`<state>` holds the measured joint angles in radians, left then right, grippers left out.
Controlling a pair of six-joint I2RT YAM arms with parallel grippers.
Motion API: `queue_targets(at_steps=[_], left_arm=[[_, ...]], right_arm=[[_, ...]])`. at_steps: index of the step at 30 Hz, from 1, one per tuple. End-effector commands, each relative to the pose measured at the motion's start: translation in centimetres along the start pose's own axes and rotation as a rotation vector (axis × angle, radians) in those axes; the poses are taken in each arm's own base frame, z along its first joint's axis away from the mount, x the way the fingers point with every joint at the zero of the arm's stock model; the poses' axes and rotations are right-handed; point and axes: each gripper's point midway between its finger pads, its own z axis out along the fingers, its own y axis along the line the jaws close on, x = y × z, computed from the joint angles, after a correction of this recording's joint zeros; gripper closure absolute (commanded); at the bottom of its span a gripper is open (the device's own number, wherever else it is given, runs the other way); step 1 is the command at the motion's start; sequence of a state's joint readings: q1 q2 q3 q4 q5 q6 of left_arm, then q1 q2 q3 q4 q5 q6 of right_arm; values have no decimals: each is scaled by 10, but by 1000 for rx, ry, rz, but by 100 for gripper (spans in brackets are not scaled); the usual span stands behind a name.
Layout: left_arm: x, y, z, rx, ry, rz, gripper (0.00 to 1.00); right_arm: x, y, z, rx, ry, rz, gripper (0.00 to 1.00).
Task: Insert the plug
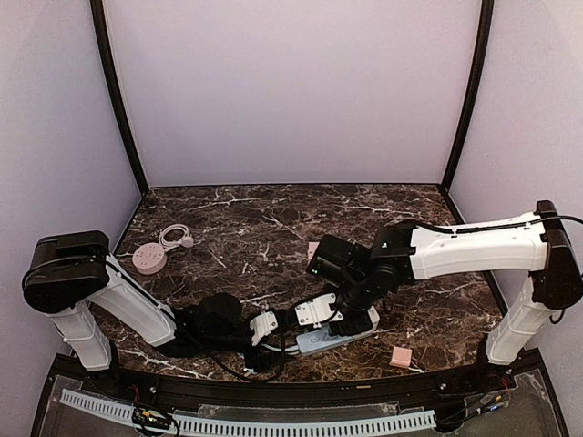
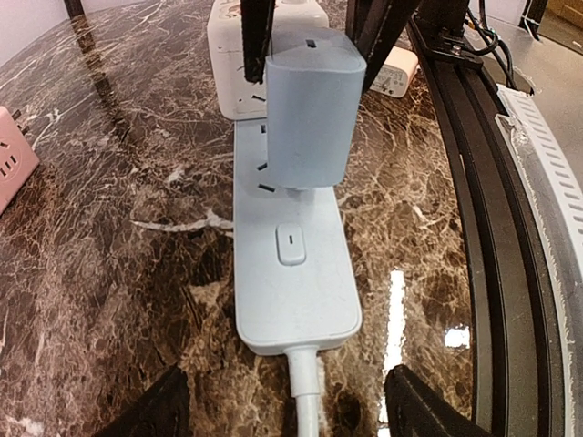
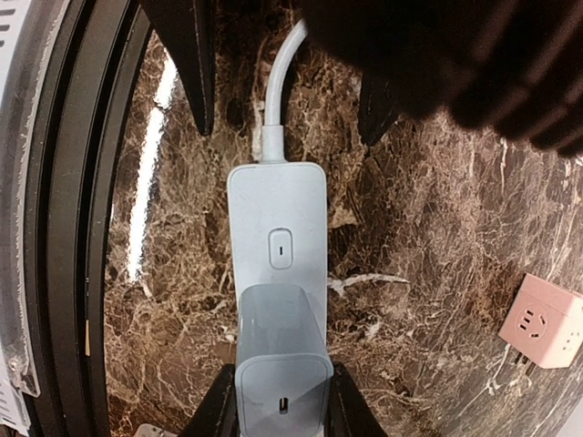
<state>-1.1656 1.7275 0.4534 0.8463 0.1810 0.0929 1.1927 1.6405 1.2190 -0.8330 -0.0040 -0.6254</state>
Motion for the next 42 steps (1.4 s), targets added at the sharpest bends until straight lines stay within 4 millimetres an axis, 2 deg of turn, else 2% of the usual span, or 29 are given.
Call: queue_targets(at_steps=[1,3,6,12,24,28,42], left_arm=[[-3,-3,-4,4,-8,1,27],[-2,-2,-4,4,-6,0,28],[-2,-3,-4,6,-7,1,28],[-2,-3,-4,6,-7,-2,28],[-2,-3,-3,9,-7,-3,28],[-1,-3,-3,10,-6,-1,28],[0,-3,-3,7,-4,-1,29]], right_arm=[[-11,-3,-13,15,-25,13,100],[-9,-2,-13,12,-22,13,100],[4,-2,-4,30,39,12,100],[12,-1,1,33,62,12,100],[10,7,9,-12,53,22,100],[17,7,14,-10,87,21,100],[23,5,9,8,121,26,100]])
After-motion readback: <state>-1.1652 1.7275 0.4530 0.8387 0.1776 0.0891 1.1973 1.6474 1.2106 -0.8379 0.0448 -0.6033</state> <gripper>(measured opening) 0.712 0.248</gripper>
